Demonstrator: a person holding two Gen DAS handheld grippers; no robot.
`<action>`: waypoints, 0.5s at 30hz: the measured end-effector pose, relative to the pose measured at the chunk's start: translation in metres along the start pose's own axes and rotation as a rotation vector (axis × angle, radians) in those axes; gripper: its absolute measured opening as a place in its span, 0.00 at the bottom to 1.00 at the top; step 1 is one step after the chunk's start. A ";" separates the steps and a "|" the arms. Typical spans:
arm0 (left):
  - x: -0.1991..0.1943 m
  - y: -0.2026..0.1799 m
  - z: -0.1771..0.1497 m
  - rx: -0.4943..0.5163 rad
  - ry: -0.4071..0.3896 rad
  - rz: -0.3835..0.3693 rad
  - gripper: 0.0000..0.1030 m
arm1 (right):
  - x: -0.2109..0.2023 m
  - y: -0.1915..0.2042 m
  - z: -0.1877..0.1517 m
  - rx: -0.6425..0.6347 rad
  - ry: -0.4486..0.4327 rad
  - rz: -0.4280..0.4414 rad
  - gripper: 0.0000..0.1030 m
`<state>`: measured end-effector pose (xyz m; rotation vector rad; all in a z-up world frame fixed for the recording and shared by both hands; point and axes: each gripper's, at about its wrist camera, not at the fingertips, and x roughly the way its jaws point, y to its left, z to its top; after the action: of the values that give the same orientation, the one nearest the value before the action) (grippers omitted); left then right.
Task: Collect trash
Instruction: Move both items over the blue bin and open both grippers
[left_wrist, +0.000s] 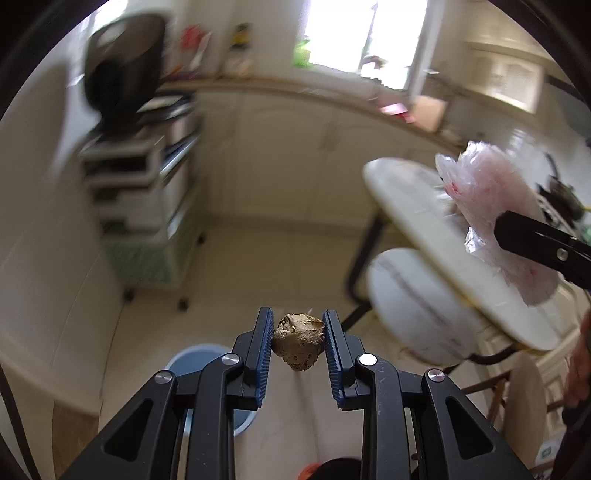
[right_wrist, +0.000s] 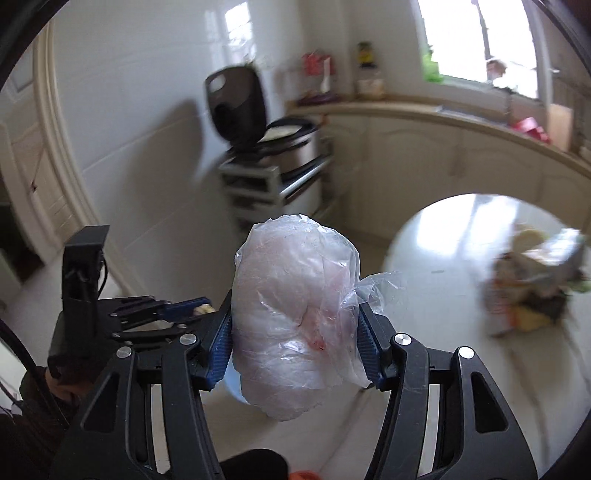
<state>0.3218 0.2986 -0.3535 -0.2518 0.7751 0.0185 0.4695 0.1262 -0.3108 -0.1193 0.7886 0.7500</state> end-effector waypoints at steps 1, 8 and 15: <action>0.005 0.009 -0.005 -0.016 0.016 0.012 0.22 | 0.021 0.012 -0.001 -0.021 0.027 0.013 0.54; 0.055 0.071 -0.046 -0.111 0.183 0.087 0.23 | 0.154 0.030 -0.026 -0.027 0.200 -0.008 0.54; 0.101 0.099 -0.054 -0.162 0.285 0.111 0.28 | 0.254 -0.001 -0.055 0.085 0.338 0.023 0.54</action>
<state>0.3460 0.3744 -0.4830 -0.3698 1.0725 0.1530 0.5554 0.2490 -0.5228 -0.1635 1.1435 0.7260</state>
